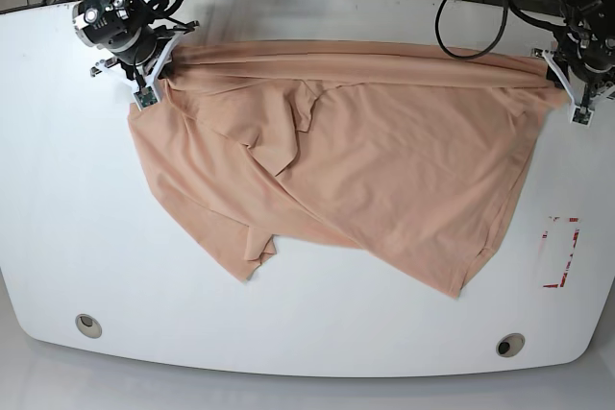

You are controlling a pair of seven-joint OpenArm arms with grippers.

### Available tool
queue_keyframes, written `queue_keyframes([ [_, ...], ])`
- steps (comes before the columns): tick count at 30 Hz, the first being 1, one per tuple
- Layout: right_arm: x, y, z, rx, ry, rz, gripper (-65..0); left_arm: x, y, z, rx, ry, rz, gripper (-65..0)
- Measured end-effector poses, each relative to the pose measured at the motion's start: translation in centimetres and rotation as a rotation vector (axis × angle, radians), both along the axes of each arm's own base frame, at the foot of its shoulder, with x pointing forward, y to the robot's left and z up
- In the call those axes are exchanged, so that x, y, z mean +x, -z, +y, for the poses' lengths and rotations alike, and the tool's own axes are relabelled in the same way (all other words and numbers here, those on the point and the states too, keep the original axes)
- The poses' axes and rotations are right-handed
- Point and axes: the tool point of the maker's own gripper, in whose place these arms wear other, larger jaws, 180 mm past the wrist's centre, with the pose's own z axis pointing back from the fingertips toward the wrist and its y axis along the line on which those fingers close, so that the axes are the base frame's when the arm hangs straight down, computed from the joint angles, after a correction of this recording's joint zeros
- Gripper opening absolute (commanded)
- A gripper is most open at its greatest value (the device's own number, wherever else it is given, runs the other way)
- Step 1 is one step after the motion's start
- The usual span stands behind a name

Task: Fold the T-shirt properly

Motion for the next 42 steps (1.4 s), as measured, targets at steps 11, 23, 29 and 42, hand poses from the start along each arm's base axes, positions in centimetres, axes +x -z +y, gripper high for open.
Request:
queue_keyframes([
  [11,0.4,-0.2,-0.1,-0.006,0.001,-0.008,-65.0,-0.8,0.6,-1.0,-0.089,-0.028,0.042,-29.9],
  [23,0.9,-0.4,-0.1,-0.006,0.001,-0.022,-65.0,-2.7,0.3,-1.1,-0.194,0.006,0.084,-29.9],
  [29,0.9,-0.4,-0.2,-0.010,0.002,-0.019,-65.0,-1.8,-0.7,-1.9,-0.268,0.052,0.033,-29.9],
  [42,0.8,-0.1,0.8,0.021,0.017,-0.020,-65.0,1.4,-3.0,-1.7,-0.315,0.046,-0.101,-29.7],
])
